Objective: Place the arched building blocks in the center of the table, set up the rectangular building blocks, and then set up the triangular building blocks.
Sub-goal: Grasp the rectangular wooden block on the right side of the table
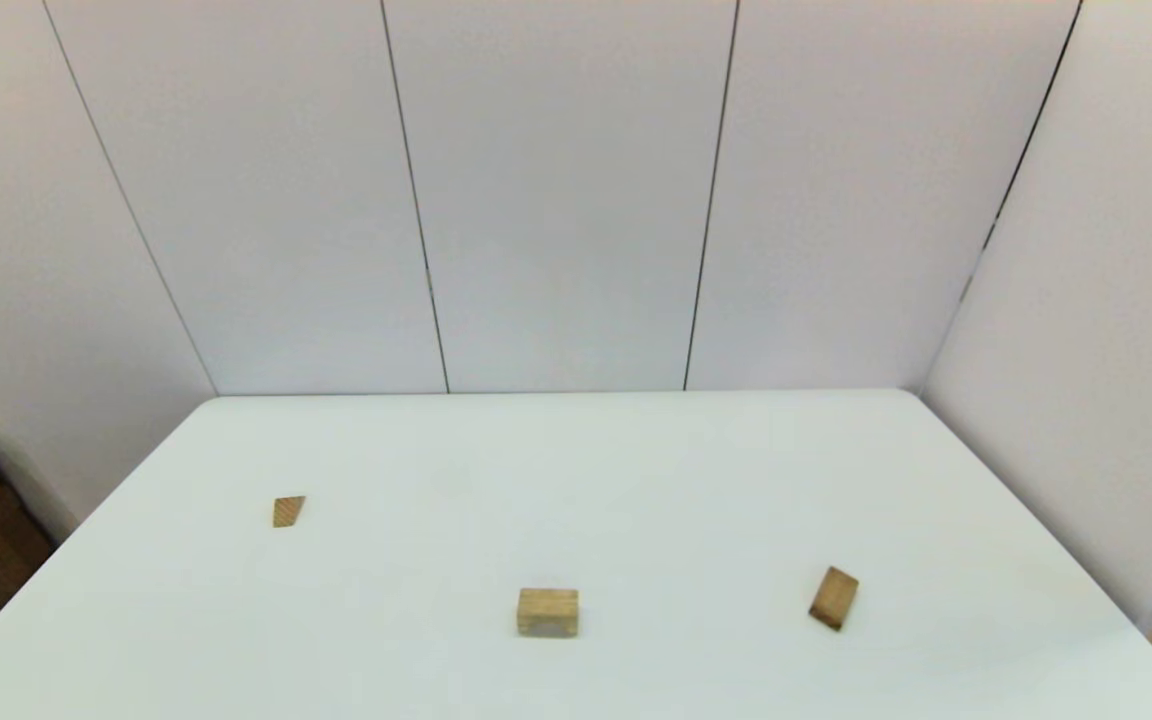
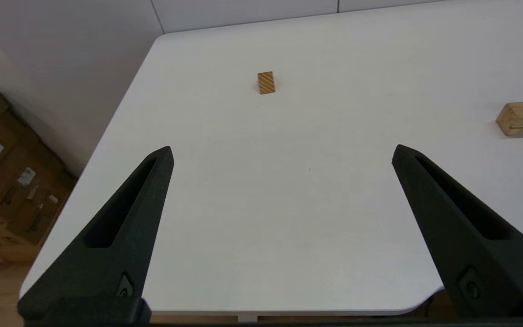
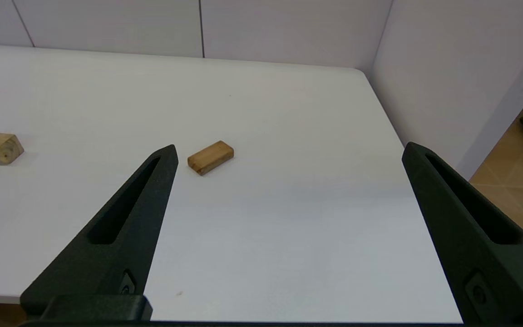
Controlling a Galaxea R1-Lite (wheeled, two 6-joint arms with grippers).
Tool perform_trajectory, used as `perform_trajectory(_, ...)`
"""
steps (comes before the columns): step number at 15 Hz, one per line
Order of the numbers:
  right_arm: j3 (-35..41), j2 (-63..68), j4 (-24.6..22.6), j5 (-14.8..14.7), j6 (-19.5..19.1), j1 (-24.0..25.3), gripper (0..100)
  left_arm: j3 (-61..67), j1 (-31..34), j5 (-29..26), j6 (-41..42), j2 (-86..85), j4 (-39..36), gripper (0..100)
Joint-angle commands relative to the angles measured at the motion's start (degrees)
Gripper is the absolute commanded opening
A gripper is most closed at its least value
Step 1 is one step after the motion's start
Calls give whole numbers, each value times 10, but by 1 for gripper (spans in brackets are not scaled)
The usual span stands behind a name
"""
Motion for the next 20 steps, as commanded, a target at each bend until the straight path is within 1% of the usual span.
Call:
perform_trajectory(1, 1, -1, 0, 0, 1, 0, 100, 16, 0, -39, -15, -12, 14, 100)
perform_trajectory(5, 1, -1, 1, 0, -2, 0, 100, 15, -1, -39, -14, -18, 16, 100)
perform_trajectory(9, 1, -1, 1, 1, -4, 0, 100, 14, -2, -59, -14, -35, 16, 100)
perform_trajectory(10, 1, -1, 0, -3, 3, 0, 100, 14, -2, -59, -14, -53, 16, 100)
perform_trajectory(13, 1, -1, -1, 1, -3, 0, 100, 15, -2, -59, -15, -72, 16, 100)
perform_trajectory(20, 1, -1, -1, -8, 1, 0, 100, 15, -2, -58, -17, -72, 15, 100)
